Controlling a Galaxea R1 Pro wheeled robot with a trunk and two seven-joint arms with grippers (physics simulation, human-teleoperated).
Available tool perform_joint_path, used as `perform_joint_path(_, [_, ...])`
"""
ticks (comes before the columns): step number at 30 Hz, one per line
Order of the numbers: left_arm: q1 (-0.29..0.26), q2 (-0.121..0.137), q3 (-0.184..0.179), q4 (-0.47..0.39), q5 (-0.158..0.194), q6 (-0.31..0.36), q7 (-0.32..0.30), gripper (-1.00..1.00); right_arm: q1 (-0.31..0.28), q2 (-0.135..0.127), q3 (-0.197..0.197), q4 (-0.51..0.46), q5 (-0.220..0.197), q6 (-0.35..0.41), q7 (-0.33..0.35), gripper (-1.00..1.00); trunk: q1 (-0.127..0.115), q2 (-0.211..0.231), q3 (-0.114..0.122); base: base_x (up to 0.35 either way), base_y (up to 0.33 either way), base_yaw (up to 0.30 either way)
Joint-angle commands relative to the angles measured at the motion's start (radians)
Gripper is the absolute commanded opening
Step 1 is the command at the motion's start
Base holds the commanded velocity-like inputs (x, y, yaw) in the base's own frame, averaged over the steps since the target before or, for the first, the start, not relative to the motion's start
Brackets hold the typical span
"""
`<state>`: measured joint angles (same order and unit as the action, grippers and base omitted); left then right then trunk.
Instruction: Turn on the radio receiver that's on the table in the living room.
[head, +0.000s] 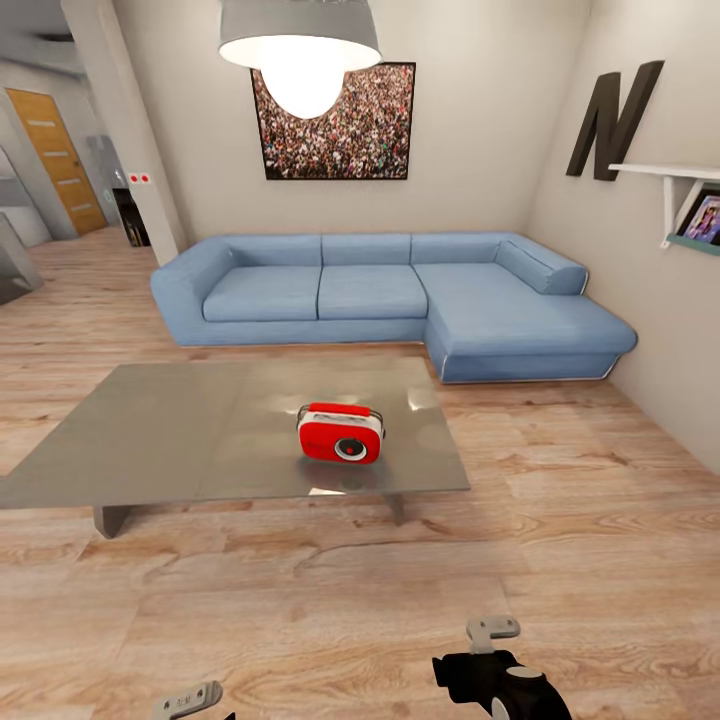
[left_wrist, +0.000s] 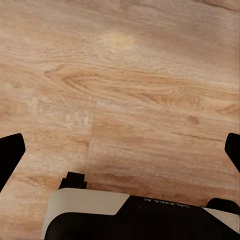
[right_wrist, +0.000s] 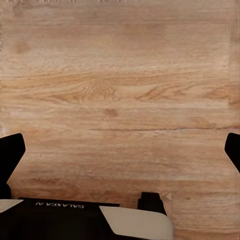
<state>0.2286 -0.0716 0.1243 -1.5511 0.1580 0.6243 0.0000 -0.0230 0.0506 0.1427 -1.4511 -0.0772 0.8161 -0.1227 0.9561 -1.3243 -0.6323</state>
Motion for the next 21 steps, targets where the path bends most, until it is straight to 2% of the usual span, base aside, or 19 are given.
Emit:
perform_joint_path(1, [0.0,0.0,0.0,0.0,0.0,0.0,0.0,1.0,0.0,0.0,0.0,0.0,0.0,0.0,0.0,1.0,-0.004,0.007,0.003,0.0,0.0,0.0])
perform_joint_path(17, [0.0,-0.002,0.0,0.002,0.0,0.002,0.0,1.0,0.0,0.0,0.0,0.0,-0.001,0.0,0.0,1.0,-0.065,0.119,0.053,0.0,0.0,0.0])
perform_joint_path(21, [0.0,-0.002,0.0,0.002,0.001,0.0,0.0,1.0,0.0,0.0,0.0,0.0,-0.001,0.001,0.0,1.0,-0.065,0.119,0.053,0.0,0.0,0.0])
